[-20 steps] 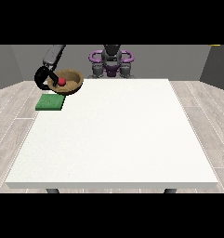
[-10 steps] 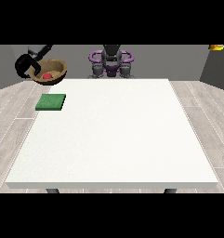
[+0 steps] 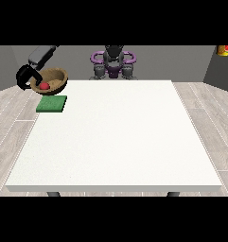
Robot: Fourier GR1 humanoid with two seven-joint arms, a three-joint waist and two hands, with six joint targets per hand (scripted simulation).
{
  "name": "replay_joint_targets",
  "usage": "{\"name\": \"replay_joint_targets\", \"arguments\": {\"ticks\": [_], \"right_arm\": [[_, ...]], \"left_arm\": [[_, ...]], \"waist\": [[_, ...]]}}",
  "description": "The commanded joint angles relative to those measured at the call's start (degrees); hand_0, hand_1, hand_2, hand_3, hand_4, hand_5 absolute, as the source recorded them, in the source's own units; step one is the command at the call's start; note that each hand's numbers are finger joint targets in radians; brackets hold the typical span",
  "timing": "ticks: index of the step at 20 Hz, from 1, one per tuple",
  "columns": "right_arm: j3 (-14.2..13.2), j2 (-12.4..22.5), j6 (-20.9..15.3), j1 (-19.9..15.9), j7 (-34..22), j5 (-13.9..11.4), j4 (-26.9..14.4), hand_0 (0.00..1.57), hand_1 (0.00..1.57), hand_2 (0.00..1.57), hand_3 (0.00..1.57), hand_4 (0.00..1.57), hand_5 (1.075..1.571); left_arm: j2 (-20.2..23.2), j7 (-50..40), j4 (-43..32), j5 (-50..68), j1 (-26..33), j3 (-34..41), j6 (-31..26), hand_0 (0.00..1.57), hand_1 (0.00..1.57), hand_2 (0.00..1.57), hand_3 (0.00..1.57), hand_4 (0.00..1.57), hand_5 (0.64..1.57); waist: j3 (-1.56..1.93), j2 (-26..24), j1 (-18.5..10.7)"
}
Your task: Pick the cup and pour the ball into the bowl, then pick the bowl and place it on the pad
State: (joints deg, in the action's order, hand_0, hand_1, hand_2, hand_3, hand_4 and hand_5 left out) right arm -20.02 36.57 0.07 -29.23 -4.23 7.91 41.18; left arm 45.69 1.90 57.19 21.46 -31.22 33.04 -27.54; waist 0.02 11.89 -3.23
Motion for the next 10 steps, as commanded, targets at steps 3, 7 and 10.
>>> {"name": "replay_joint_targets", "arguments": {"ticks": [3,7,10], "right_arm": [[-1.21,-4.12,-0.76,-0.93,3.71,1.53,-2.95,1.57,1.57,1.57,0.53,1.03,1.571],[-1.27,-3.5,-0.12,-2.16,0.78,2.13,-2.9,1.57,1.57,1.57,0.59,1.0,1.571],[-4.05,-3.69,-3.75,-2.78,1.01,3.37,-7.11,1.57,1.57,1.57,0.88,0.71,1.571]], "left_arm": [[-1.69,3.26,0.93,-0.62,2.14,-0.97,0.0,0.0,0.0,0.0,0.0,1.21,1.555],[-0.61,4.97,-1.73,-1.28,2.51,-0.76,0.02,0.0,0.0,0.0,0.0,1.2,1.556],[1.7,0.05,0.18,1.6,0.39,-0.15,-0.7,0.0,0.0,0.0,0.0,1.19,1.561]], "waist": [[0.01,1.01,-1.01],[-0.02,-0.06,0.64],[0.02,0.62,-1.33]]}}
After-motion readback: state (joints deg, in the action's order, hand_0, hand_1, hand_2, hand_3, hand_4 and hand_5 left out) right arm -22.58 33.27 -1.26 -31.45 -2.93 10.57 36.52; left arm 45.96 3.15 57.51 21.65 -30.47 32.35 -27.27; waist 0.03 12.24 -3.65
